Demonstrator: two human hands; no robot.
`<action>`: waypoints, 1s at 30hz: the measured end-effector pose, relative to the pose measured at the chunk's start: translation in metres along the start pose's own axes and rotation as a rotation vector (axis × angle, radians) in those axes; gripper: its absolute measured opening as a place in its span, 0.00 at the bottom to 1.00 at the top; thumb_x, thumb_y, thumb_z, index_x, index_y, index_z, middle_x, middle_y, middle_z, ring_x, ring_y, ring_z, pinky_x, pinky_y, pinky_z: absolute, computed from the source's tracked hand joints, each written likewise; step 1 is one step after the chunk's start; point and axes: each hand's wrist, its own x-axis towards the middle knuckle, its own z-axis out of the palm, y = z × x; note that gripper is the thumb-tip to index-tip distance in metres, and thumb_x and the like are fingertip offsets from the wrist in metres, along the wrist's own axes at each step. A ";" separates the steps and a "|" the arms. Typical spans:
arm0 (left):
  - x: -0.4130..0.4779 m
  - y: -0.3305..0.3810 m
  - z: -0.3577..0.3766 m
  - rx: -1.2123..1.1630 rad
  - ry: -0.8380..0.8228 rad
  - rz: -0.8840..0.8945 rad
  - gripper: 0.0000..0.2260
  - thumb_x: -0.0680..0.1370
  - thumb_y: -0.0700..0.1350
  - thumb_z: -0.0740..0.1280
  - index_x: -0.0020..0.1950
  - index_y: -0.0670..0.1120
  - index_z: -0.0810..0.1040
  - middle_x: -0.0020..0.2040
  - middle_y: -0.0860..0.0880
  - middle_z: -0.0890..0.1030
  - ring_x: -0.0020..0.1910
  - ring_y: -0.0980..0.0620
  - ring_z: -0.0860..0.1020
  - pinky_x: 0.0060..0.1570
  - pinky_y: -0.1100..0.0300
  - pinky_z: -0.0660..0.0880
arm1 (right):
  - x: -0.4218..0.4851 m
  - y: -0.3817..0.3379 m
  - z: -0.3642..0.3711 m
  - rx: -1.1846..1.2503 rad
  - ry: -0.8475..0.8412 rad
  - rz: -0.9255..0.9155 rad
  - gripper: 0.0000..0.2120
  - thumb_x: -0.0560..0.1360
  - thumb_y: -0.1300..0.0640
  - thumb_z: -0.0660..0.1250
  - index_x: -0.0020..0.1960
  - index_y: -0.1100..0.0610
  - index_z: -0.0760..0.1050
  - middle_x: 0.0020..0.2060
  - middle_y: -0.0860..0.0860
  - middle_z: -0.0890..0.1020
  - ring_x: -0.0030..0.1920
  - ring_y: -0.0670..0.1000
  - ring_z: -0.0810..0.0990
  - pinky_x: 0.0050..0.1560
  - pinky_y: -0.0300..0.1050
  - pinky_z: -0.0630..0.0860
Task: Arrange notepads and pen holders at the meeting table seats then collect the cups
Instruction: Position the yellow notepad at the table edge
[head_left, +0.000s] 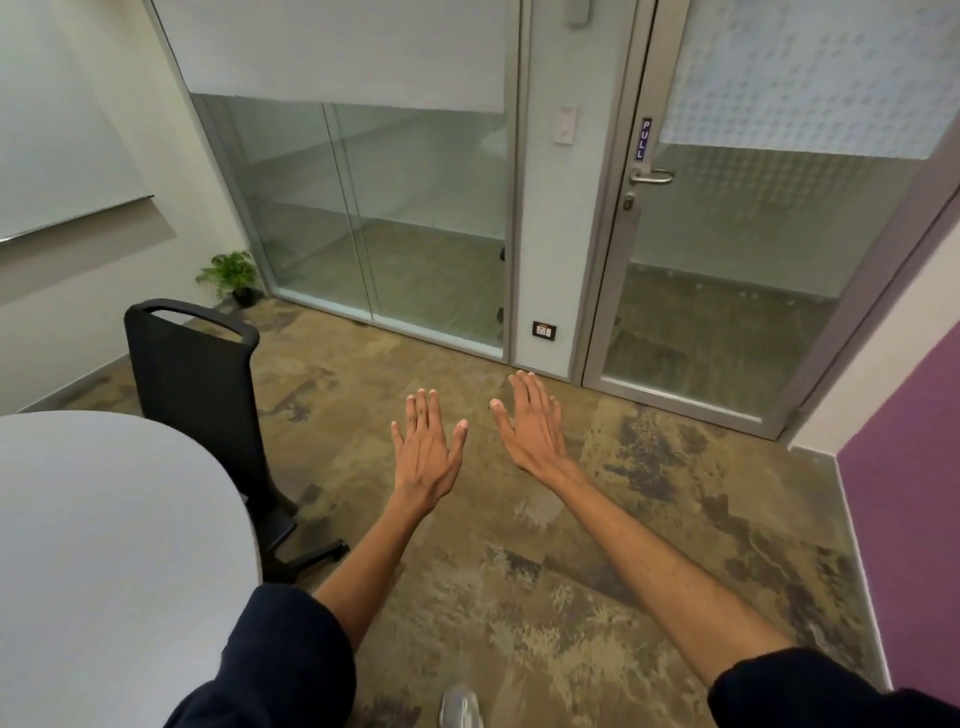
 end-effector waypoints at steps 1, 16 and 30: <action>0.016 -0.002 0.004 0.001 0.002 -0.005 0.32 0.82 0.61 0.46 0.80 0.45 0.44 0.81 0.46 0.44 0.80 0.48 0.41 0.77 0.42 0.44 | 0.017 0.003 0.006 0.008 -0.007 -0.008 0.29 0.82 0.42 0.49 0.78 0.55 0.56 0.78 0.52 0.57 0.79 0.51 0.52 0.78 0.60 0.51; 0.301 -0.064 0.035 -0.068 0.089 -0.104 0.33 0.81 0.63 0.42 0.80 0.46 0.44 0.81 0.47 0.44 0.79 0.51 0.40 0.78 0.45 0.42 | 0.309 0.004 0.099 -0.014 -0.083 -0.140 0.28 0.83 0.42 0.49 0.78 0.56 0.56 0.78 0.52 0.58 0.79 0.50 0.52 0.78 0.56 0.52; 0.468 -0.178 0.038 -0.017 0.158 -0.292 0.33 0.82 0.63 0.44 0.80 0.44 0.43 0.81 0.45 0.45 0.80 0.49 0.40 0.78 0.50 0.40 | 0.501 -0.039 0.230 0.035 -0.265 -0.253 0.29 0.83 0.42 0.49 0.78 0.56 0.55 0.79 0.51 0.57 0.79 0.49 0.52 0.78 0.56 0.52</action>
